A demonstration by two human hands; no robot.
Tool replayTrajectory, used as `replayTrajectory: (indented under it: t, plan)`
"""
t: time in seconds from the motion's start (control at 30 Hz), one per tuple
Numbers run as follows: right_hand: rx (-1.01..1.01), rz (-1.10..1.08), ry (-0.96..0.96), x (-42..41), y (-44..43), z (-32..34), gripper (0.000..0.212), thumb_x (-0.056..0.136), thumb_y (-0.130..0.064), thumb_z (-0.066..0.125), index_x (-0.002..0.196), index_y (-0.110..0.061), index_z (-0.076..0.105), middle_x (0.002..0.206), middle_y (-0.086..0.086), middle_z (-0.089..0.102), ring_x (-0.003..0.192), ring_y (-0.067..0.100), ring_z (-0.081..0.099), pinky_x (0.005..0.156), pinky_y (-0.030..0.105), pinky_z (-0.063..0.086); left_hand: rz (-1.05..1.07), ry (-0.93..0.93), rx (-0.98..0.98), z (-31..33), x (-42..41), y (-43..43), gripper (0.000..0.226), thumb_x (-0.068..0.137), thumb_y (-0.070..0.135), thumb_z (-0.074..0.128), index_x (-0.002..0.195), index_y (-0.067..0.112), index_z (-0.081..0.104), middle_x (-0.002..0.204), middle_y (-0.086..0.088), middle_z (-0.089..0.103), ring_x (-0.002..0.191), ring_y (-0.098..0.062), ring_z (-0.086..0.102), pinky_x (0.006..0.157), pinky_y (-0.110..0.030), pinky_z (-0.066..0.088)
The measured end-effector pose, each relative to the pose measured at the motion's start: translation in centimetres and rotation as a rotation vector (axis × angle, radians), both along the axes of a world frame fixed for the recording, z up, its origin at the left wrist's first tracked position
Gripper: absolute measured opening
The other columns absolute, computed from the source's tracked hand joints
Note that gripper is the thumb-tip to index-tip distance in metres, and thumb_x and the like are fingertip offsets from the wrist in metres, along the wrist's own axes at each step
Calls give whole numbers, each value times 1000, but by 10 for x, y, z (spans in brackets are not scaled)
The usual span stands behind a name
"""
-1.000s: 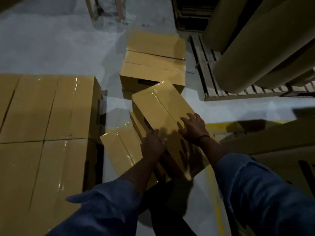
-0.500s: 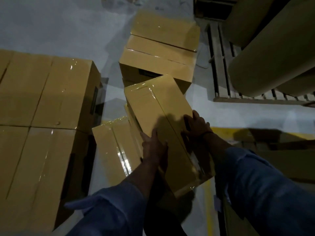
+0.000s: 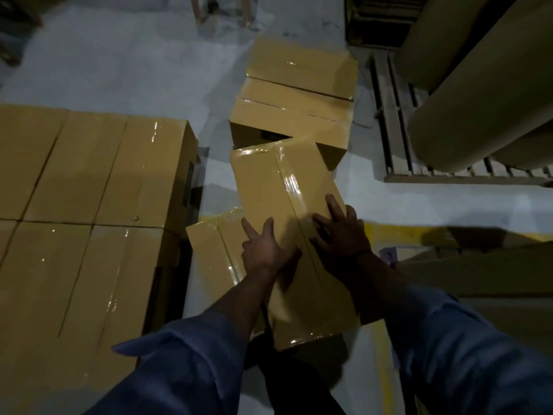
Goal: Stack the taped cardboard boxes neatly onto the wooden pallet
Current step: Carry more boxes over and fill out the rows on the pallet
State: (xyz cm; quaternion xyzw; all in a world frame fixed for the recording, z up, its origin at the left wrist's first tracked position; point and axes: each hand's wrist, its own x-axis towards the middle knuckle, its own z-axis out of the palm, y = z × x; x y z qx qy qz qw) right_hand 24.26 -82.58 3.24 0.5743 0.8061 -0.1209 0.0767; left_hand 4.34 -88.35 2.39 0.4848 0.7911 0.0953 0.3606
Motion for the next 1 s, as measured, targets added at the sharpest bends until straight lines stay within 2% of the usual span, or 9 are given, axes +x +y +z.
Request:
replayTrajectory:
  t: [0.07, 0.17, 0.27, 0.4, 0.53, 0.7, 0.87, 1.0]
  plan:
    - [24, -27, -6, -24, -27, 16, 55, 93, -68, 43, 143, -45, 42, 171, -5, -3, 149, 44, 17, 105, 63, 39, -102, 95, 75, 12, -22, -18, 110, 63, 82, 74, 153, 38, 28, 168, -1, -14, 124, -48, 54, 100, -54, 51]
    - [12, -29, -11, -60, -64, 30, 59, 88, -73, 34, 140, -45, 47, 171, -4, 1, 149, 44, 18, 102, 62, 42, -225, 158, 111, 30, -65, -49, 110, 66, 88, 67, 155, 37, 28, 169, 0, -13, 129, -49, 50, 103, -58, 47]
    - [-12, -43, -3, -107, -105, 38, 60, 89, -73, 39, 139, -43, 49, 171, -4, 8, 148, 44, 19, 102, 63, 40, -311, 188, 102, 42, -120, -83, 106, 69, 90, 62, 155, 39, 27, 170, 2, -12, 131, -50, 46, 105, -59, 44]
    - [-115, -119, 18, -190, -165, 59, 62, 93, -71, 42, 147, -42, 43, 170, -10, 10, 153, 39, 6, 113, 66, 27, -419, 194, 79, 58, -203, -135, 103, 73, 85, 63, 157, 38, 27, 172, 1, -7, 139, -53, 37, 112, -62, 37]
    - [-137, -123, 39, -281, -220, 76, 65, 92, -73, 44, 149, -43, 39, 169, -9, 16, 153, 41, 3, 114, 66, 25, -466, 199, 29, 79, -295, -188, 110, 70, 81, 71, 159, 38, 24, 173, -2, -8, 141, -55, 33, 113, -61, 34]
    - [-166, -105, 81, -368, -263, 87, 73, 88, -75, 47, 152, -42, 35, 168, -8, 17, 153, 41, 5, 116, 65, 27, -485, 215, 13, 97, -388, -230, 107, 67, 78, 77, 155, 38, 32, 173, 0, -9, 141, -56, 31, 112, -61, 34]
    - [-149, -64, 139, -423, -291, 88, 74, 87, -74, 50, 151, -40, 37, 167, -7, 20, 151, 42, 8, 115, 62, 31, -449, 251, -42, 106, -442, -258, 110, 66, 75, 80, 157, 41, 29, 172, 3, -12, 144, -52, 27, 115, -61, 33]
    - [-164, -6, 143, -451, -304, 79, 72, 86, -74, 52, 148, -39, 41, 167, -7, 20, 151, 41, 6, 111, 62, 35, -395, 226, -97, 112, -469, -286, 104, 70, 65, 84, 156, 40, 31, 171, 8, -15, 147, -51, 22, 116, -59, 34]
